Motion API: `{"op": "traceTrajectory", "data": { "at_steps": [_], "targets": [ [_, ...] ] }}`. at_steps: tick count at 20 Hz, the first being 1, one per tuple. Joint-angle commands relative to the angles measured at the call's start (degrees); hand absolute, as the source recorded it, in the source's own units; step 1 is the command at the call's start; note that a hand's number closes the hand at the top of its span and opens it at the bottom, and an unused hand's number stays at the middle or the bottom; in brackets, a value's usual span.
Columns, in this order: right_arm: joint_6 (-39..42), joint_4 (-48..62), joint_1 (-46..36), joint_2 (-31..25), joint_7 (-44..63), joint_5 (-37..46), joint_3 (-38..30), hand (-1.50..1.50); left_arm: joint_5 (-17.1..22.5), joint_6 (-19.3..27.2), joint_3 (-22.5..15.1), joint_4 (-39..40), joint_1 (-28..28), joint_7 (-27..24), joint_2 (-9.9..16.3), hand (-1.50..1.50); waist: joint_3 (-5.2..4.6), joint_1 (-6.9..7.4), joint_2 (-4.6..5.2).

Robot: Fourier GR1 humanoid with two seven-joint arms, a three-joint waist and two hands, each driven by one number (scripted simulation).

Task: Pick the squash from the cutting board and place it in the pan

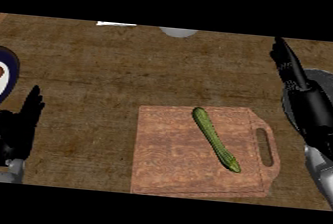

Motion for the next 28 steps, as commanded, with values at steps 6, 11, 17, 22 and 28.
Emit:
{"op": "traceTrajectory", "data": {
  "at_steps": [6,11,17,22,28],
  "targets": [
    [27.4,-0.7,-5.3,9.6,-5.9,-20.6,10.2,1.50,0.5,-7.6,-8.7,-9.0,-9.7,-7.7,-6.5,0.00,0.03,4.78,-0.38],
    [44.4,17.4,-1.5,-3.4,-18.2,-21.3,1.9,-1.50,0.2,-8.0,-13.4,-9.2,-6.2,-9.6,-11.4,0.00,-0.09,1.63,-0.87],
    [55.3,33.6,-12.3,-8.6,-34.6,-7.1,-1.7,-1.50,1.2,-9.9,-12.8,-11.3,-5.0,-8.7,-10.4,0.00,-0.20,2.49,-1.37],
    [53.2,35.6,-18.5,-7.1,-37.3,3.2,4.1,-1.50,0.0,-9.5,-13.7,-12.0,-4.1,-9.0,-11.0,0.00,-0.25,2.59,-1.47],
    [50.1,31.7,-24.0,-4.7,-32.3,12.3,12.8,-1.50,-0.5,-9.5,-13.2,-10.4,-4.6,-9.5,-11.7,0.00,-0.34,1.87,-1.71]
  ]
}}
